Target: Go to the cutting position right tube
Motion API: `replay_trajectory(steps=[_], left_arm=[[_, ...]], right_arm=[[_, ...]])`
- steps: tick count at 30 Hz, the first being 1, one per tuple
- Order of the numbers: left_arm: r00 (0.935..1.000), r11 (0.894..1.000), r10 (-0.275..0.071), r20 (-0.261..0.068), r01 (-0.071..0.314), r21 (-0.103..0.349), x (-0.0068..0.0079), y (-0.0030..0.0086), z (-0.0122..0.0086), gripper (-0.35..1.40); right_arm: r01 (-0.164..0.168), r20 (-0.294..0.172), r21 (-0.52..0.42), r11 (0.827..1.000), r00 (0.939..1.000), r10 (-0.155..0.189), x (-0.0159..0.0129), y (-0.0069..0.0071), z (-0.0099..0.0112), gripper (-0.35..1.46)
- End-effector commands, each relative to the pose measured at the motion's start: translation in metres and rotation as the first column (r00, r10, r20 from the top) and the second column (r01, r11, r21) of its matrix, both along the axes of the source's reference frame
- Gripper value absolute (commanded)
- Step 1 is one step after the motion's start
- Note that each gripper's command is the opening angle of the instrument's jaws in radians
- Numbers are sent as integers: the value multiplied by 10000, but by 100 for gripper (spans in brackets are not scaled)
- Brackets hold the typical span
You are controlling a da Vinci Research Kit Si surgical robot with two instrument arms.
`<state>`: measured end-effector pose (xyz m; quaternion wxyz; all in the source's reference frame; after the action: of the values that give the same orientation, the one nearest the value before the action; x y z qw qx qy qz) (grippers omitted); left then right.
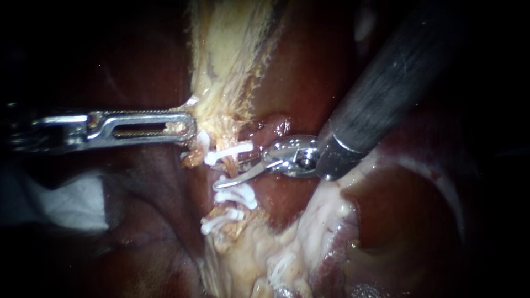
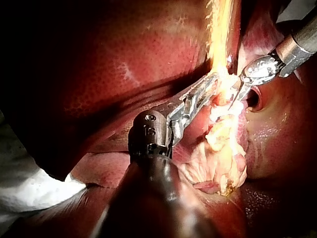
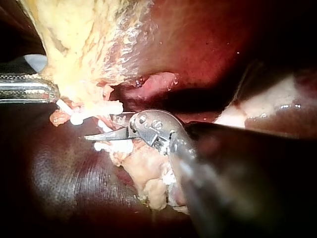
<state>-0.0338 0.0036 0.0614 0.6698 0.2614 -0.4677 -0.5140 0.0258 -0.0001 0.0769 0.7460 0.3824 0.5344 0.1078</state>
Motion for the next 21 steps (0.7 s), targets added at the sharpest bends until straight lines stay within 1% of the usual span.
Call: replay_trajectory(steps=[1,7,21], left_arm=[[10000,10000,4,4,-4,1,0,0,1,-35],[10000,10000,4,2,-4,-7,-1,1,4,-35],[10000,10000,2,0,-2,-8,-1,2,5,-35]], right_arm=[[3,-29,5,10000,10000,-3,2,-1,-1,28],[35,-101,72,10000,9999,-35,8,-3,-3,28],[34,-74,124,9999,10000,-33,8,-3,-3,28]])
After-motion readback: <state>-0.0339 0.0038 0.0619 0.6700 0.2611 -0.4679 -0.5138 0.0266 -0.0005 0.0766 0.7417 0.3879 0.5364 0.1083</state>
